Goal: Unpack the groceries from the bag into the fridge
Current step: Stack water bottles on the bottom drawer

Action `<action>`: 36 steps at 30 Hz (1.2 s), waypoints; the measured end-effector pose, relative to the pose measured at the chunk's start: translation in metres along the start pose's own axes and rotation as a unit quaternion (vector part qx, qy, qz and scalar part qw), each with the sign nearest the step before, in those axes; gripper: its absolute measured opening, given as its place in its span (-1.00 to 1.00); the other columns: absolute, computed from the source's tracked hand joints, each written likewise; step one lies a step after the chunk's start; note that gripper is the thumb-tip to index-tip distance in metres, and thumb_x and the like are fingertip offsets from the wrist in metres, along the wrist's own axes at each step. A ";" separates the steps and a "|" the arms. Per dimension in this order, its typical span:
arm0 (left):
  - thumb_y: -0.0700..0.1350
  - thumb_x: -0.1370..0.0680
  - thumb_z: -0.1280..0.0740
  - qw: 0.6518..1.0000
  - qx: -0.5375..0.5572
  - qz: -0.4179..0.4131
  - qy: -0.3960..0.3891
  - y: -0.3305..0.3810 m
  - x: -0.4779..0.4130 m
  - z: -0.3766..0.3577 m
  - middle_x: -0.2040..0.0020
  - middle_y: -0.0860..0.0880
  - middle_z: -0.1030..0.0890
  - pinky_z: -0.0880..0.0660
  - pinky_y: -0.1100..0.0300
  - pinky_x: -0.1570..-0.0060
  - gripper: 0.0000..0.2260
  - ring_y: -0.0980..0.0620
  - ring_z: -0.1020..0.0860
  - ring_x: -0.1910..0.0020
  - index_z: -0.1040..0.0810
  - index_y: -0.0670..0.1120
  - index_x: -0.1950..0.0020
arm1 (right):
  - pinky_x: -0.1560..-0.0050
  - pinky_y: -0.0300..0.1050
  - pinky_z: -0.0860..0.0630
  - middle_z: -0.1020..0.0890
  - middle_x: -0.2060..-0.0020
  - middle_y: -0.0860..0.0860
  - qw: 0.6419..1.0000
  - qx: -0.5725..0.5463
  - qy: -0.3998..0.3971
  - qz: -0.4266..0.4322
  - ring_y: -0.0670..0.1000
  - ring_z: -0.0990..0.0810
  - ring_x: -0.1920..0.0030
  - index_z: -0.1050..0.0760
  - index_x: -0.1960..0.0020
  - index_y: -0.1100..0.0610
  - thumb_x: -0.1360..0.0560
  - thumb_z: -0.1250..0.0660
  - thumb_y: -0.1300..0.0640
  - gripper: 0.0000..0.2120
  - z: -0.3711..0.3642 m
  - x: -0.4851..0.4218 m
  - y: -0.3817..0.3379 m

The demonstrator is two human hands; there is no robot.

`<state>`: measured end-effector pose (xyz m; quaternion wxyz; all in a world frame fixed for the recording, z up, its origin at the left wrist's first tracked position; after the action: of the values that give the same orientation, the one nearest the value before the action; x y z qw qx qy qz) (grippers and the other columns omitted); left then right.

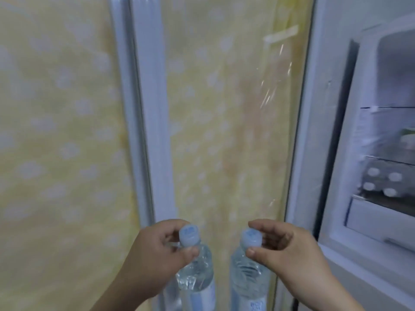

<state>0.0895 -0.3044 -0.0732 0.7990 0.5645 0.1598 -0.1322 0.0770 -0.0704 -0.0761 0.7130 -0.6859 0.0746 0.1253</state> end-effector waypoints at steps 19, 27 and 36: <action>-0.12 -0.17 -0.57 0.950 0.126 -0.038 -0.281 -0.040 -0.135 -0.201 0.26 0.02 -0.68 -0.53 0.34 0.19 -0.75 0.18 -0.63 0.25 -0.69 0.14 0.22 | 0.25 -0.38 -0.55 -0.72 0.31 0.08 0.932 0.129 0.331 -0.074 -0.10 -0.68 0.33 -0.69 0.14 0.09 -0.04 -0.67 0.39 -0.55 0.159 0.010 0.025; -0.22 -0.27 -0.59 0.924 0.130 -0.063 -0.355 -0.036 -0.158 -0.277 0.23 0.00 -0.70 -0.53 0.35 0.17 -0.73 0.14 -0.66 0.20 -0.70 0.14 0.19 | 0.27 -0.46 -0.51 -0.72 0.32 0.02 0.887 0.165 0.423 -0.085 -0.17 -0.68 0.33 -0.66 0.19 0.03 -0.17 -0.59 0.50 -0.58 0.222 0.032 0.034; -0.16 -0.23 -0.61 0.926 0.133 -0.077 -0.344 -0.020 -0.190 -0.385 0.16 0.05 -0.70 -0.56 0.31 0.13 -0.68 0.13 -0.66 0.14 -0.68 0.17 0.14 | 0.26 -0.42 -0.54 -0.71 0.33 -0.16 0.863 0.172 0.468 -0.079 -0.24 -0.65 0.31 -0.61 0.17 -0.06 -0.26 -0.55 0.48 -0.55 0.315 0.008 0.067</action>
<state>-0.1326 0.0583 -0.1340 0.7097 0.5714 -0.1009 -0.3995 0.0453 0.2456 -0.1270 0.7082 -0.5344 0.3653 -0.2820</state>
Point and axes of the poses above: each hand's wrist, its own x-axis away from the middle knuckle, its own z-axis out of the back of the hand, y = z × x, the point moved 3 cm from there along -x, towards the middle knuckle
